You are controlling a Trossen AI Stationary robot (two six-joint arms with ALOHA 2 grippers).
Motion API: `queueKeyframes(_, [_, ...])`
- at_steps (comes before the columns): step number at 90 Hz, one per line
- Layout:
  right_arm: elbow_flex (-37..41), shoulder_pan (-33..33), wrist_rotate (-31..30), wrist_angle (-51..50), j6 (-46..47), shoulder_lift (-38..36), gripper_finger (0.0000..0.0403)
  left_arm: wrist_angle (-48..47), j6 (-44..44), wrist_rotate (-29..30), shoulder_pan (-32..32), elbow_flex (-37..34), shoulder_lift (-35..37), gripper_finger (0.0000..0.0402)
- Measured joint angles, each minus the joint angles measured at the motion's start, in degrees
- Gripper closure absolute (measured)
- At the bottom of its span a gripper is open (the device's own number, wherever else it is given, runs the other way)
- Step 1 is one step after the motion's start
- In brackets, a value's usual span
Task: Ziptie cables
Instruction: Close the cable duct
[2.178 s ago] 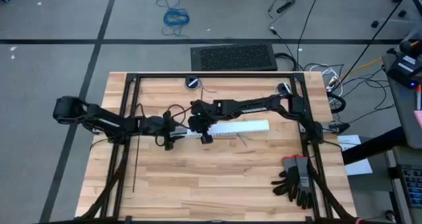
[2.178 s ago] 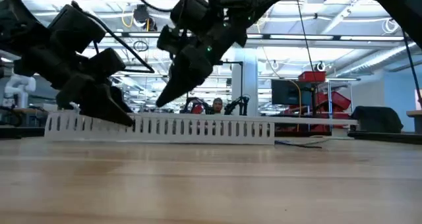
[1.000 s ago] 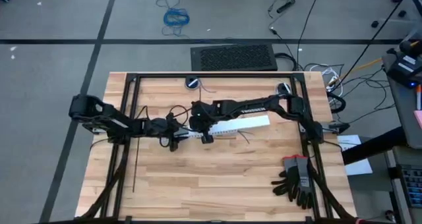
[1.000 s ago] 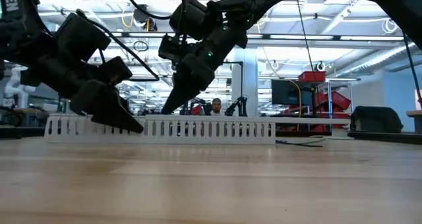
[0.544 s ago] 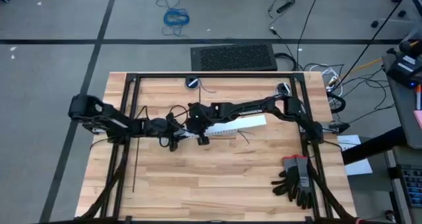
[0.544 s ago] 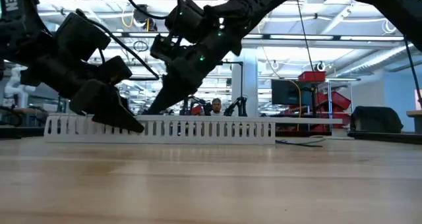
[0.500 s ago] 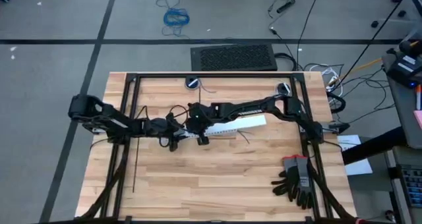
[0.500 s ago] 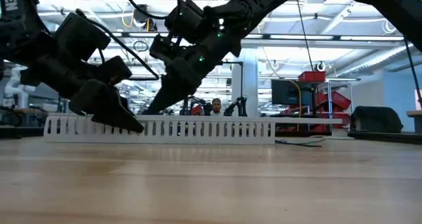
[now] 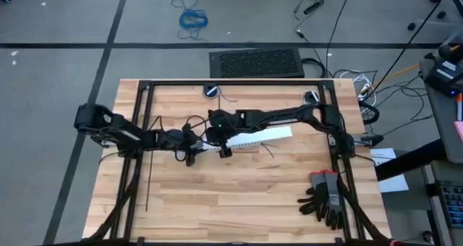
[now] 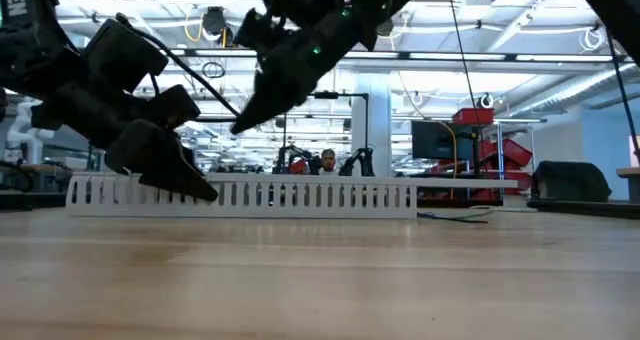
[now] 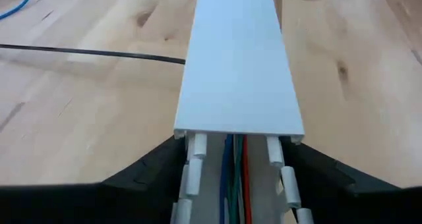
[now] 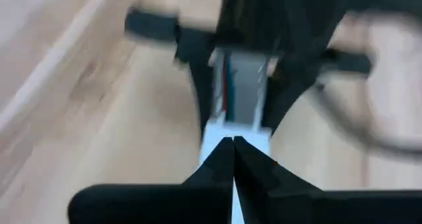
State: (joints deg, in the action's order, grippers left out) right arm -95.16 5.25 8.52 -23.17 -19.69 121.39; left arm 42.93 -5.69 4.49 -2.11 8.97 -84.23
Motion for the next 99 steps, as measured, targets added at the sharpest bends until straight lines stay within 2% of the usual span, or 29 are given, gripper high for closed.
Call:
queueKeyframes(12, [0.0, 0.7, 0.0, -1.9, 0.1, 1.8, 0.0403, -0.8, -0.2, -0.6, 0.0, 0.0, 0.0, 0.0175])
queueKeyframes(32, [-0.3, 1.2, 2.7, 0.2, 0.7, 4.9, 0.0403, -4.1, -2.0, -1.7, 0.0, -0.1, 0.0, 0.0117])
queueKeyframes(42, [-0.3, 1.2, 3.3, 0.5, 1.1, 5.0, 0.0403, -4.4, -2.8, -1.7, -0.1, 0.0, 0.0, 0.0104])
queueKeyframes(69, [-0.3, 1.6, 3.9, 0.3, 1.1, 5.1, 0.0403, -7.0, -5.6, 0.7, 0.3, 0.0, 0.0, 0.0105])
queueKeyframes(84, [-0.2, 1.6, 5.2, 1.4, 1.2, 5.2, 0.0403, -7.0, -5.0, 1.4, 1.1, 0.0, 0.0, 0.0131])
queueKeyframes(99, [-0.1, 0.8, 6.4, 6.7, 1.6, 6.5, 0.0403, -7.0, -4.4, 1.6, 1.2, -0.1, 0.0, 0.0144])
